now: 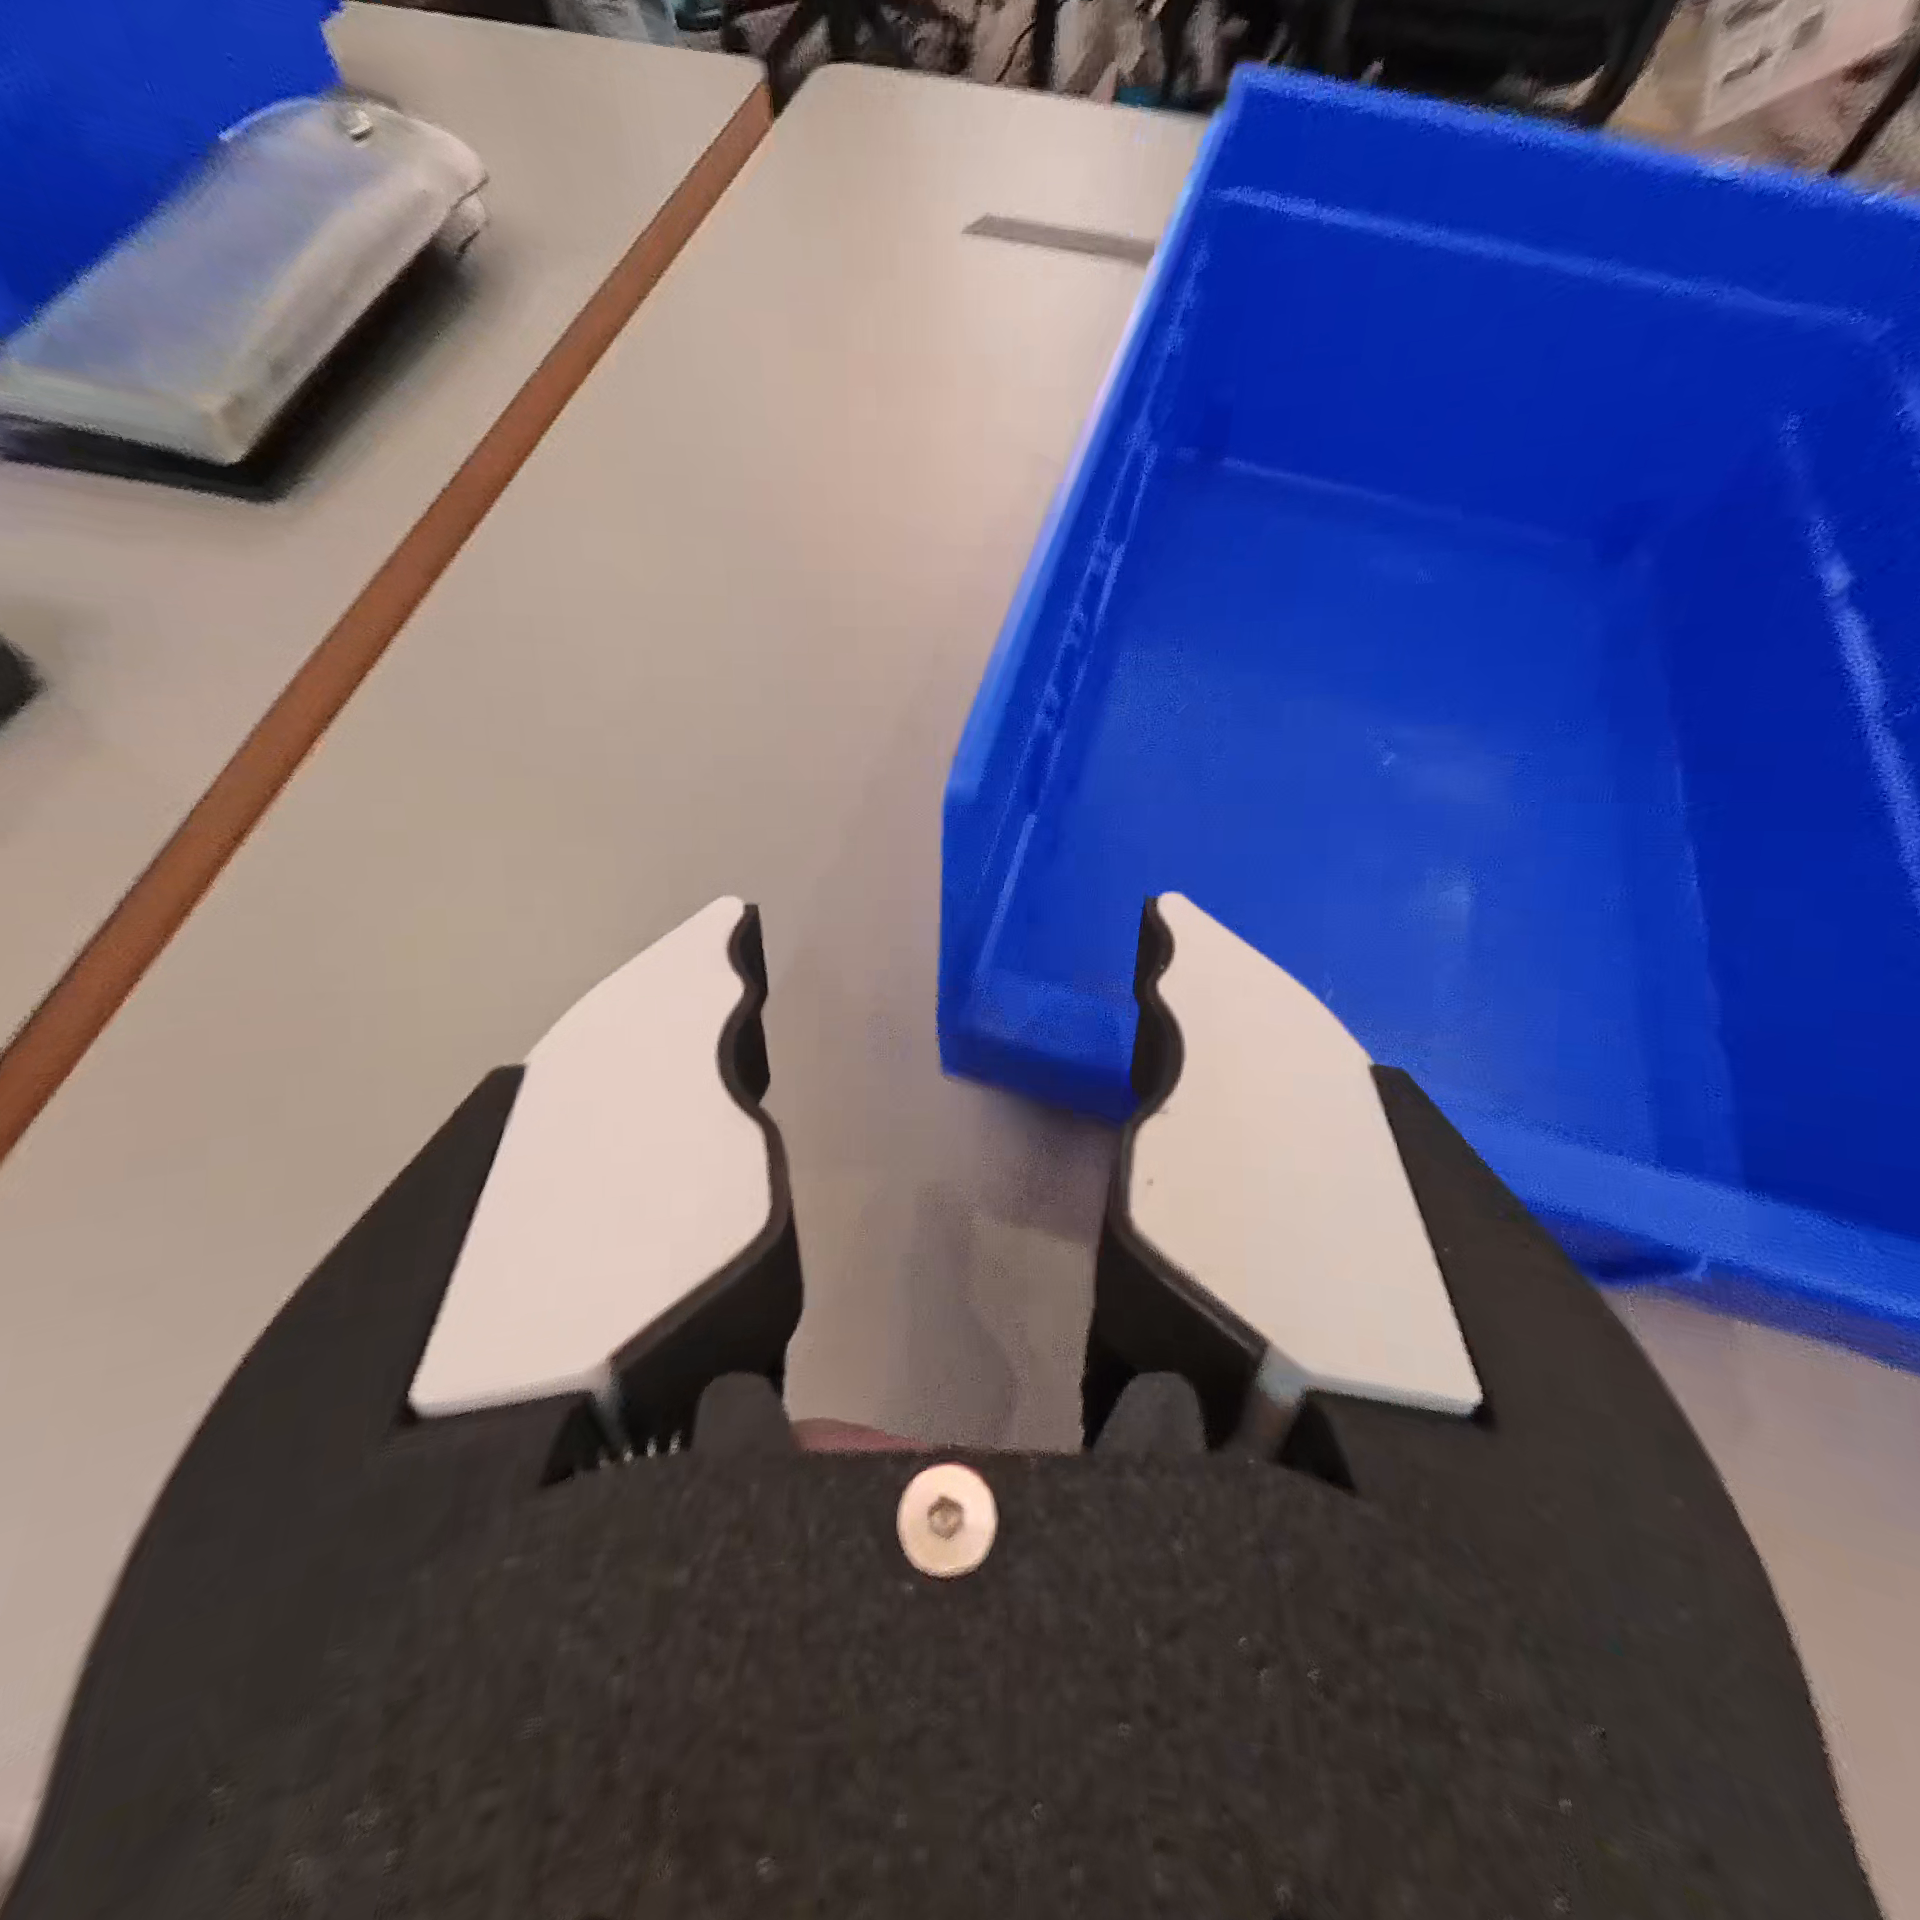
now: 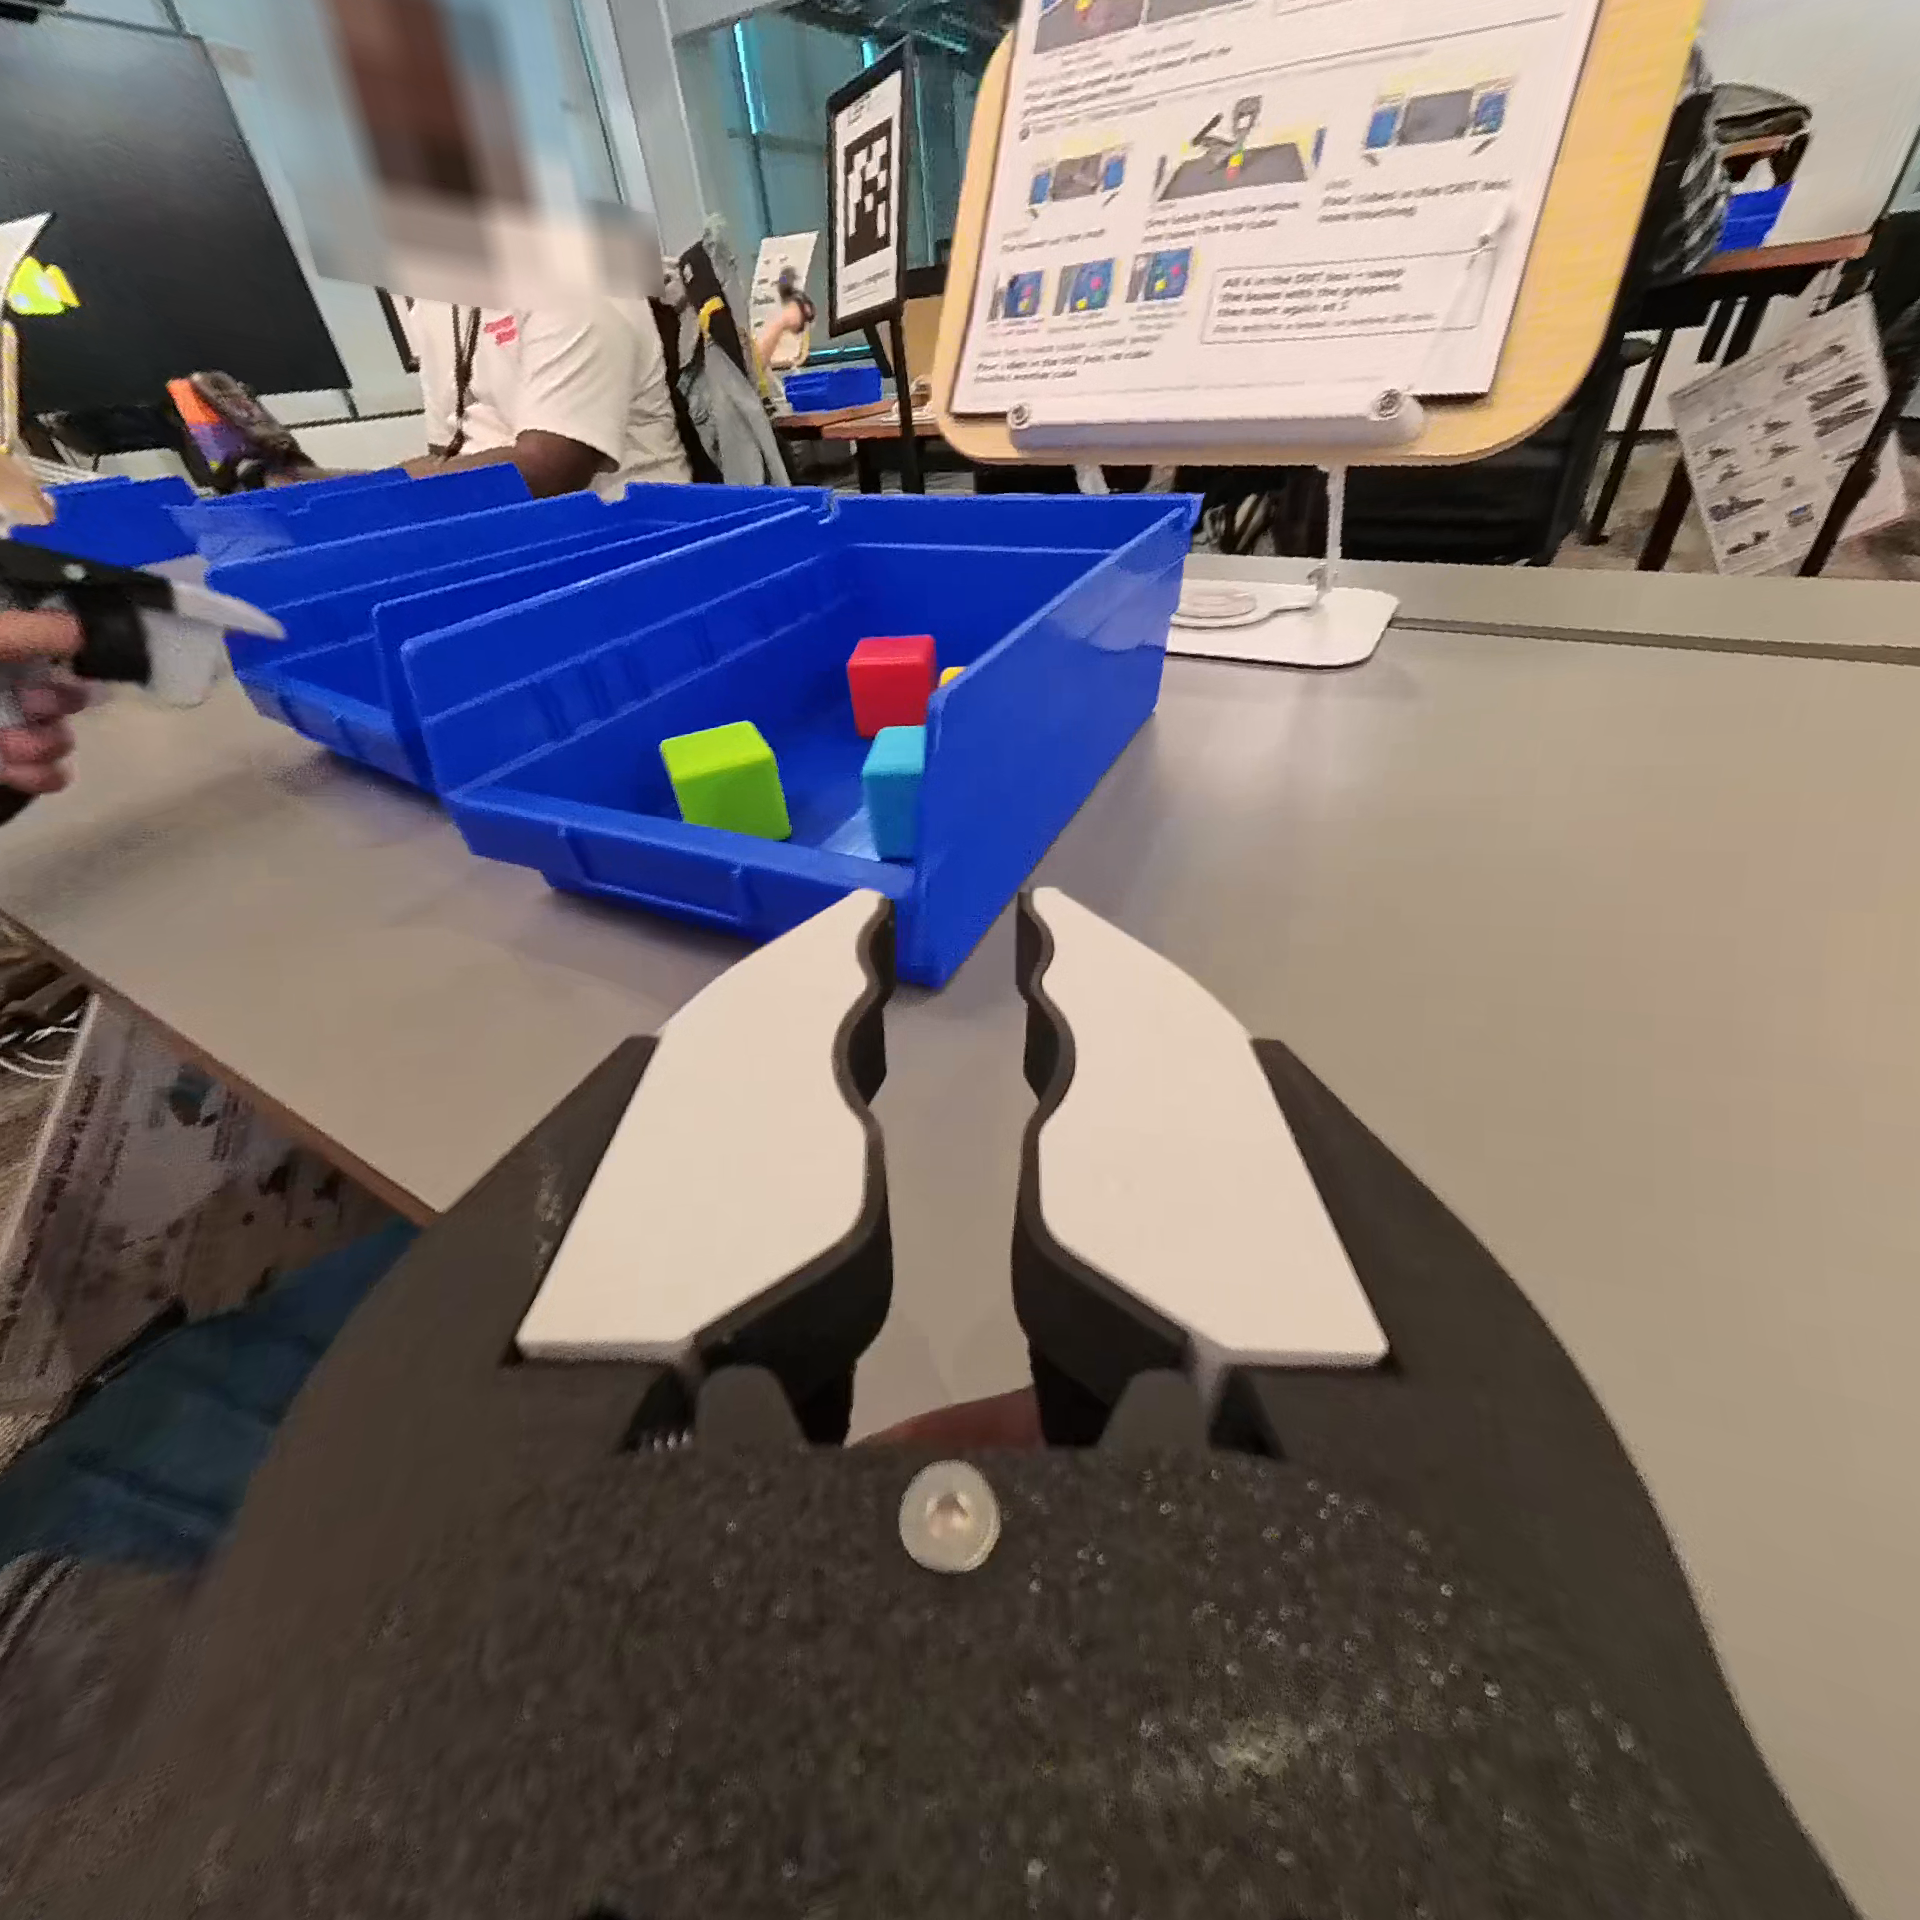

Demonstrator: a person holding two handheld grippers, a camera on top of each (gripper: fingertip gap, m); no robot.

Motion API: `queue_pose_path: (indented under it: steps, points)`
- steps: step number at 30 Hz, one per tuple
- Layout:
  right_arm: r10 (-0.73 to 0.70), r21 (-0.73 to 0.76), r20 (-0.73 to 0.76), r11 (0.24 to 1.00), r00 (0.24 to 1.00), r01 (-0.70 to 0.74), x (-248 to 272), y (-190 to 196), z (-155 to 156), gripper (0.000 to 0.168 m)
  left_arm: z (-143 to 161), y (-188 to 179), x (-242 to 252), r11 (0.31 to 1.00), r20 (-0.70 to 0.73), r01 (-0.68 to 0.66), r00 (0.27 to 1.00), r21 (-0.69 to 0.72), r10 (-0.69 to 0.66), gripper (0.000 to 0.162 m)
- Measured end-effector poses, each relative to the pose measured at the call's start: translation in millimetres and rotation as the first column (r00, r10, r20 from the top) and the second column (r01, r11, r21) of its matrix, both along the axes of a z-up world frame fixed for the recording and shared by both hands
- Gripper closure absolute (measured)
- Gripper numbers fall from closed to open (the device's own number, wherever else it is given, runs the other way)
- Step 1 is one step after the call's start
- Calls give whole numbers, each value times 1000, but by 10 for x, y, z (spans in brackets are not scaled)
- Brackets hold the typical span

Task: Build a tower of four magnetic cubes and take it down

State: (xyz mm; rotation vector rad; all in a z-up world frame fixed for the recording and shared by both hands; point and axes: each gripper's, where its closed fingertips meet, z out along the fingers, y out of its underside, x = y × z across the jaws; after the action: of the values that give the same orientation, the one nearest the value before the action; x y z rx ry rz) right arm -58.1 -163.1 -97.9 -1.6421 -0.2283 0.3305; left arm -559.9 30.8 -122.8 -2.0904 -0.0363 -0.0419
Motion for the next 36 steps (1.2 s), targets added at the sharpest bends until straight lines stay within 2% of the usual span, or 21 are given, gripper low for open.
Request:
queue_pose_path:
  steps: [3,6,8,10,12,20,22,25,27,31,33,36]
  points:
    - [9,-2,36,1000,999,-9,-43,-8,-30,146,59,196,44,998,50,54,997,39,-56,105]
    - [6,-17,73,1000,997,-5,-49,4,-91,146,87,273,132,991,54,120,991,55,-123,141]
    - [14,-36,86,999,996,-11,-68,10,-138,146,74,254,138,991,47,119,991,58,-121,153]
    - [16,-48,103,999,995,-11,-81,9,-166,146,73,163,216,983,71,169,982,78,-174,159]
    - [20,-44,119,999,993,-15,-98,-1,-166,146,75,40,249,982,128,166,976,93,-177,159]
    - [54,-89,119,995,991,-44,-425,34,-247,144,82,-878,269,990,99,32,994,137,-46,159]
    - [76,-115,77,991,994,-67,-680,77,-260,137,84,-1125,322,988,81,-1,997,151,-11,159]
    - [197,-127,-1,972,980,-195,-1349,57,-164,129,87,-1441,457,985,44,-17,999,174,9,158]
    - [274,-122,22,955,961,-269,-1848,27,-87,124,88,-1603,521,982,25,-23,1000,187,19,158]
    - [199,-151,168,973,965,-174,-2356,205,-135,120,91,-1796,576,978,55,-34,998,208,23,159]
    - [125,-176,164,980,979,-95,-2399,340,-206,119,93,-1871,557,976,67,-41,997,215,27,159]
    - [193,-223,89,960,977,-169,-2616,395,-265,130,93,-1969,546,972,74,-41,997,233,24,158]
